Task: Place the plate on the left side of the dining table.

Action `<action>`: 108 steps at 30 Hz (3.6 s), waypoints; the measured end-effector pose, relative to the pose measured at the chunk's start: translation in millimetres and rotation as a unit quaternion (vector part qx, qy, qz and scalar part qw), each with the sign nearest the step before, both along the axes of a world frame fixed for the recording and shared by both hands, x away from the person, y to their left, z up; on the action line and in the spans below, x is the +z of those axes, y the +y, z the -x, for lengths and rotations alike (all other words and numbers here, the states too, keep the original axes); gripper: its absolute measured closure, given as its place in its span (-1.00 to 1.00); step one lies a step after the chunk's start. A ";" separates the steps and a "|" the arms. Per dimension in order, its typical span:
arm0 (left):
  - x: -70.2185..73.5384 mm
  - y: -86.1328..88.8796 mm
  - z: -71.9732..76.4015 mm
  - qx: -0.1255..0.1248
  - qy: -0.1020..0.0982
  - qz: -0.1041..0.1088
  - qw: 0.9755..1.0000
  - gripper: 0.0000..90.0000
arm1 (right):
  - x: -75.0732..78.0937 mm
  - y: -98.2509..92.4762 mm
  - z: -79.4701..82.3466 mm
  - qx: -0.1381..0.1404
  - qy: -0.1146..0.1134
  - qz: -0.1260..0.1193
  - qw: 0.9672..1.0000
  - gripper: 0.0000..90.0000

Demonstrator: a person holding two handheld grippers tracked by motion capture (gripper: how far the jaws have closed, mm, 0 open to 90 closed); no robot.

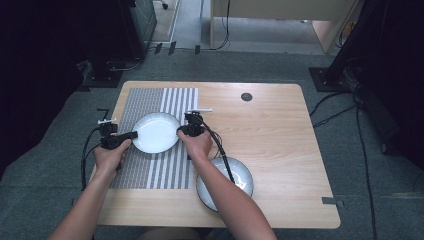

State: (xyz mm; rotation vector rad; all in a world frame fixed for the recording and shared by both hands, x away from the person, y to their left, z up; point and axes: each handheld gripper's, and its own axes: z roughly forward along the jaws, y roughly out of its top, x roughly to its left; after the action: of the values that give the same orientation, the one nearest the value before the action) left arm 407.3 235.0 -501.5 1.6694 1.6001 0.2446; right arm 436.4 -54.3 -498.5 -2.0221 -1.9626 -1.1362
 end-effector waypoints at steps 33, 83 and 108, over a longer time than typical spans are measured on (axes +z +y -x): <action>7.4 0.8 -2.0 0.008 -0.017 0.013 1.000 0.13 | 4.1 -11.6 -4.9 -0.017 -0.044 -0.013 0.999 0.33; 20.6 2.9 112.6 -0.034 -0.111 -0.043 0.992 -0.79 | 43.5 -111.8 65.8 0.067 -0.171 0.053 0.982 -0.54; -2.7 32.8 170.3 -0.018 -0.110 -0.115 0.987 -0.79 | 35.2 -186.8 108.3 0.006 -0.169 0.061 0.984 -0.52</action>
State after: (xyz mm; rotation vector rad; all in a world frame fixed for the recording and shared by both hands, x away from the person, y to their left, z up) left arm 237.0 267.8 -504.2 1.7730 1.4177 0.5926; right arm 328.1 -241.1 -463.3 -1.9762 -2.2466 -1.4726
